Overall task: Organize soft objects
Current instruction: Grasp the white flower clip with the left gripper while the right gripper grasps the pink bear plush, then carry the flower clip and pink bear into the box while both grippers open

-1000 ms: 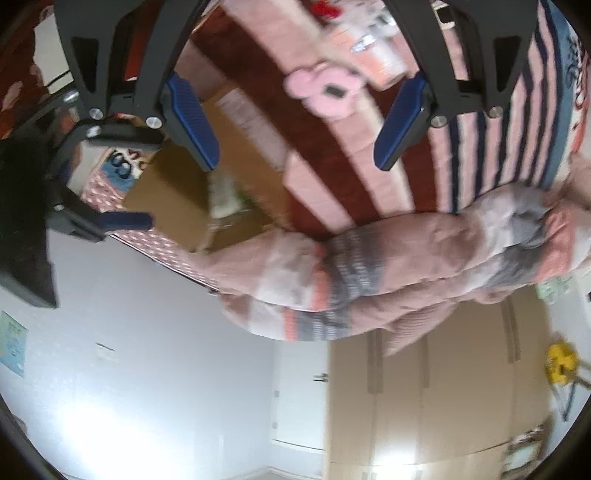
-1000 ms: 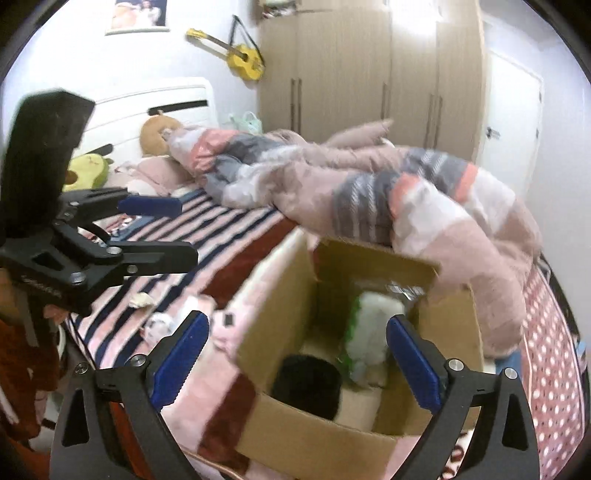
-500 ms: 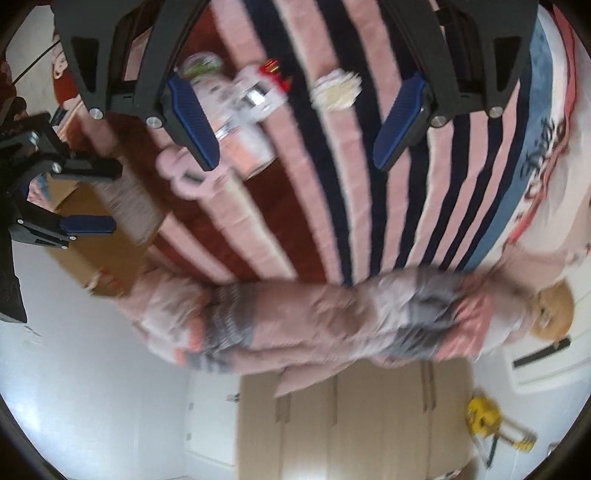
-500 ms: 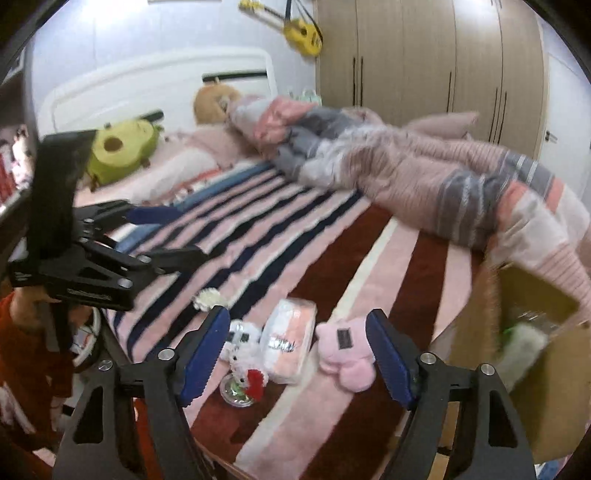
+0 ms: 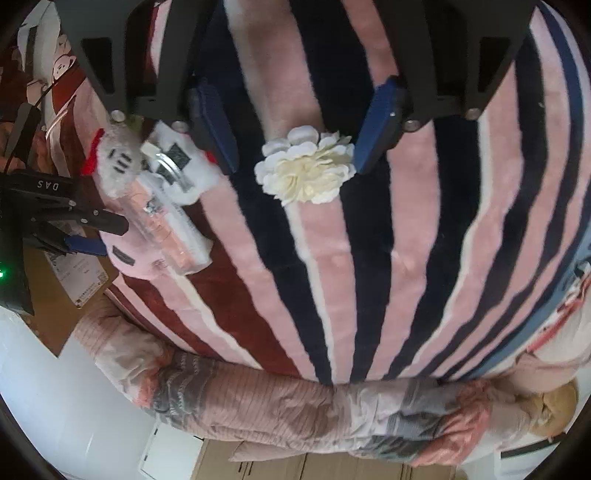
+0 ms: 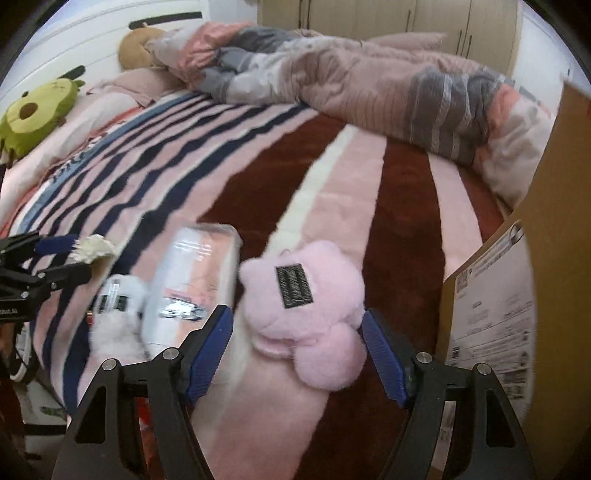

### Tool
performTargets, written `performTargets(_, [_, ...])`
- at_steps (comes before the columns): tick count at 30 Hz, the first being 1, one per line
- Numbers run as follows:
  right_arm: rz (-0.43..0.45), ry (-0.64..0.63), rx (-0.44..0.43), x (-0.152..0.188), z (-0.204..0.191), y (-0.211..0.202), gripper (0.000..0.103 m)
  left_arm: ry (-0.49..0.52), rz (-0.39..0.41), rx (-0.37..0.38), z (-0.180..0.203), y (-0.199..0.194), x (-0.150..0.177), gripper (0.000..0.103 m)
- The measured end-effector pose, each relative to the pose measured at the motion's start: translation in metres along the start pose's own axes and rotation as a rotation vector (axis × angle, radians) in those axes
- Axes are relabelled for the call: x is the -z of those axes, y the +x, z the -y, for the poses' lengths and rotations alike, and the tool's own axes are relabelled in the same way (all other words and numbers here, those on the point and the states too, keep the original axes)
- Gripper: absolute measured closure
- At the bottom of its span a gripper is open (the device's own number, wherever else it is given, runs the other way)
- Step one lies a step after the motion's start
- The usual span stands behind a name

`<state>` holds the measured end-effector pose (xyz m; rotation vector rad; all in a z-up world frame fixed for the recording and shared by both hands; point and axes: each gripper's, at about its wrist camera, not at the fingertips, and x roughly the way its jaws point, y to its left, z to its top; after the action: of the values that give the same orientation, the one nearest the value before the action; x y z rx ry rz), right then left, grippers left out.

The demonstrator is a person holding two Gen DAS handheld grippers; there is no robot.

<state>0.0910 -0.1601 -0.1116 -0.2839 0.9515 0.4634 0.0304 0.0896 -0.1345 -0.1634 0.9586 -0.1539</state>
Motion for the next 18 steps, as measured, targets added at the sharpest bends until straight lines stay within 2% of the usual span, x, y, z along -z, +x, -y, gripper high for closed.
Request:
performTargets(2, [-0.013,0.013,0.000,0.000,0.003,0.006,0.033,-0.014,-0.001,0.005,-0.002,0.004,0.001,0.049])
performTargets(6, [-0.030,0.032,-0.019,-0.001,0.007,0.018,0.033,-0.019,0.003,-0.002,-0.005,0.010,-0.003,0.065])
performTargets(9, [-0.034,0.036,-0.030,-0.002,0.007,0.024,0.040,-0.010,-0.007,-0.009,-0.007,0.012,-0.004,0.074])
performTargets(13, [-0.015,0.047,-0.024,-0.002,0.008,0.023,0.047,-0.001,-0.005,-0.013,-0.008,0.010,-0.002,0.077])
performTargets(18, [0.023,0.048,-0.022,-0.004,0.004,0.011,0.048,0.005,0.017,-0.015,-0.006,0.000,-0.004,0.078])
